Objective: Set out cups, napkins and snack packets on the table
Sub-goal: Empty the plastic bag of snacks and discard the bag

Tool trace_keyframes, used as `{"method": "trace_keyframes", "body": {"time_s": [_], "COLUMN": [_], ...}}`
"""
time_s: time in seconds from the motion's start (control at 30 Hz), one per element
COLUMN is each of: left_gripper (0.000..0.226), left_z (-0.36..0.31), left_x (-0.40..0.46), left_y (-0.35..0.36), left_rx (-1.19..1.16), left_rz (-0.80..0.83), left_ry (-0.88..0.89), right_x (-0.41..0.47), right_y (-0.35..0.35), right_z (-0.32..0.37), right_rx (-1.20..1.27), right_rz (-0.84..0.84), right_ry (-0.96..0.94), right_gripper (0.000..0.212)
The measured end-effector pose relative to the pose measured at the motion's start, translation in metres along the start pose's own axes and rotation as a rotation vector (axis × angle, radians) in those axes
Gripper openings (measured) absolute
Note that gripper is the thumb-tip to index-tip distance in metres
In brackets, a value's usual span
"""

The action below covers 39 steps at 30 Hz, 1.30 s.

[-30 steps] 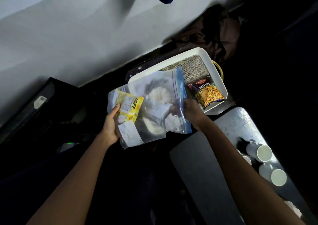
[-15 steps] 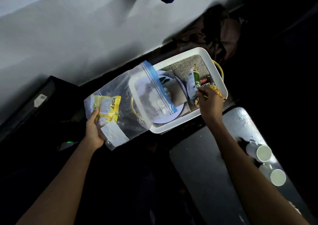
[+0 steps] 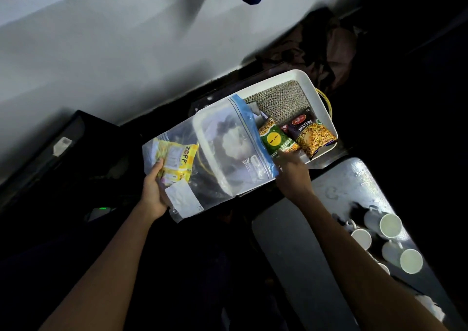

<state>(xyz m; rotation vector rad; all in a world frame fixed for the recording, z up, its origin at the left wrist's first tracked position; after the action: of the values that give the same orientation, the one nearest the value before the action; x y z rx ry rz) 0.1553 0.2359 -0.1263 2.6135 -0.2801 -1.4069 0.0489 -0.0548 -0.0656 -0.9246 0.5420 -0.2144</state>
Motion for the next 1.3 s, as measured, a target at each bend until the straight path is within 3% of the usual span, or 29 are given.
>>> {"method": "trace_keyframes", "body": {"time_s": [0.1, 0.2, 0.33, 0.53, 0.7, 0.83, 0.93, 1.0, 1.07, 1.17, 1.23, 1.3], "left_gripper": [0.038, 0.035, 0.033, 0.037, 0.037, 0.038, 0.041, 0.043, 0.051, 0.034, 0.03, 0.029], "left_z": [0.002, 0.003, 0.005, 0.008, 0.015, 0.021, 0.021, 0.02, 0.019, 0.012, 0.008, 0.007], "left_x": [0.0, 0.0, -0.002, -0.008, -0.013, -0.016, -0.016, -0.015, -0.011, -0.005, -0.002, -0.001], "left_y": [0.001, 0.002, 0.008, 0.026, 0.042, 0.047, 0.047, 0.043, 0.035, 0.012, -0.005, -0.02], "left_rx": [0.012, 0.013, 0.015, 0.053, 0.092, 0.103, 0.085, 0.083, 0.103, 0.106, 0.063, 0.041], "left_rz": [0.009, 0.017, 0.061, 0.158, 0.212, 0.221, 0.25, 0.213, 0.14, -0.016, -0.083, -0.119], "left_ry": [-0.019, -0.041, -0.061, -0.103, -0.167, -0.224, -0.227, -0.211, -0.182, -0.12, -0.111, -0.117], "right_x": [0.002, 0.006, 0.018, 0.002, -0.018, -0.013, -0.01, -0.009, -0.009, 0.002, 0.005, 0.004], "right_y": [-0.047, -0.068, -0.055, -0.002, 0.022, 0.025, 0.035, 0.038, 0.038, 0.012, 0.0, -0.01], "right_z": [0.004, 0.008, 0.023, 0.057, 0.071, 0.077, 0.076, 0.072, 0.062, 0.043, 0.036, 0.027], "right_rx": [0.312, 0.587, 0.907, 1.315, 1.281, 1.319, 1.372, 1.477, 1.536, 1.149, 0.989, 1.022], "right_rz": [-0.311, -0.375, -0.148, 0.41, 0.583, 0.534, 0.546, 0.476, 0.369, 0.137, 0.042, -0.022], "right_ry": [0.084, 0.179, 0.257, 0.443, 0.474, 0.451, 0.551, 0.597, 0.652, 0.451, 0.364, 0.366], "right_gripper": [0.026, 0.019, 0.02, 0.03, 0.037, 0.048, 0.082, 0.088, 0.066, 0.019, 0.017, 0.021]}}
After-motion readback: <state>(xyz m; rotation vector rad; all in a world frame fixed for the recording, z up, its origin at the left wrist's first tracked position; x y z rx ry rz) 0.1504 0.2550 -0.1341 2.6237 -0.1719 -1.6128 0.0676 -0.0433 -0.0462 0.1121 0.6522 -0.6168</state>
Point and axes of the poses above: each hand's wrist, its own x-axis towards the middle knuckle, its own y-axis out of the palm, z = x × y, the point moved 9 cm from there along x, towards the middle knuckle, and after that the axes turned 9 degrees about x, right-handed, at the moved point
